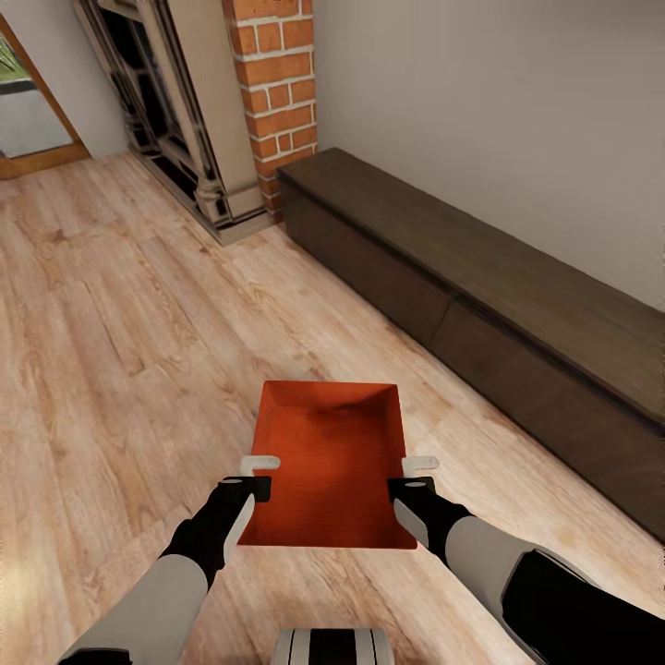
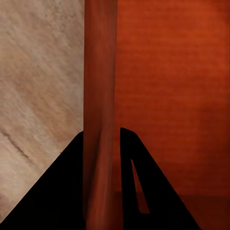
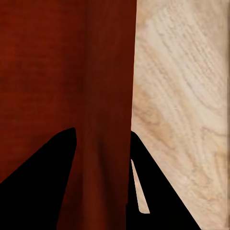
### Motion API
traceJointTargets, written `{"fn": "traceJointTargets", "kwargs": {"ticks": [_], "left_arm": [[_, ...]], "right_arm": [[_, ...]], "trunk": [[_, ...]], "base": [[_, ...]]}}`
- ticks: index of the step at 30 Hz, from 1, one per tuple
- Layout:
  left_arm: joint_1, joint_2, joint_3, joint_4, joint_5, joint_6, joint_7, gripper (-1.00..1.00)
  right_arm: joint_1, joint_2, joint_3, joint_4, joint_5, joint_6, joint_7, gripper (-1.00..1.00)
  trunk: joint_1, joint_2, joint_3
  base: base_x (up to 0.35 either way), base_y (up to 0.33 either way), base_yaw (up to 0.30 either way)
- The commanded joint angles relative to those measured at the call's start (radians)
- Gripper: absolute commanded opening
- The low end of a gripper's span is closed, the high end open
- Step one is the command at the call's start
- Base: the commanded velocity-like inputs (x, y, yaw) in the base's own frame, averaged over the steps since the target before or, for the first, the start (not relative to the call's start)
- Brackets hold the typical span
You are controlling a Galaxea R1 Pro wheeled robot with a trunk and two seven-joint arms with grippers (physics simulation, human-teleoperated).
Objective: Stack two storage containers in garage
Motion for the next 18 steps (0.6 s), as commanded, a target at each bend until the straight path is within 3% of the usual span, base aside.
{"fn": "traceJointTargets", "kwargs": {"ticks": [1, 18], "left_arm": [[0.0, -0.002, 0.0, -0.001, 0.018, 0.002, -0.005, -1.0], [0.0, -0.002, 0.002, 0.0, 0.019, 0.002, -0.005, -1.0]], "right_arm": [[0.0, 0.0, 0.017, -0.016, -0.019, 0.006, 0.004, -1.0], [0.0, 0.0, 0.018, -0.016, -0.018, 0.006, 0.005, -1.0]], "trunk": [[-0.004, 0.007, 0.003], [-0.069, 0.126, 0.056]], "base": [[0.0, 0.0, 0.0], [0.0, 0.0, 0.0]]}}
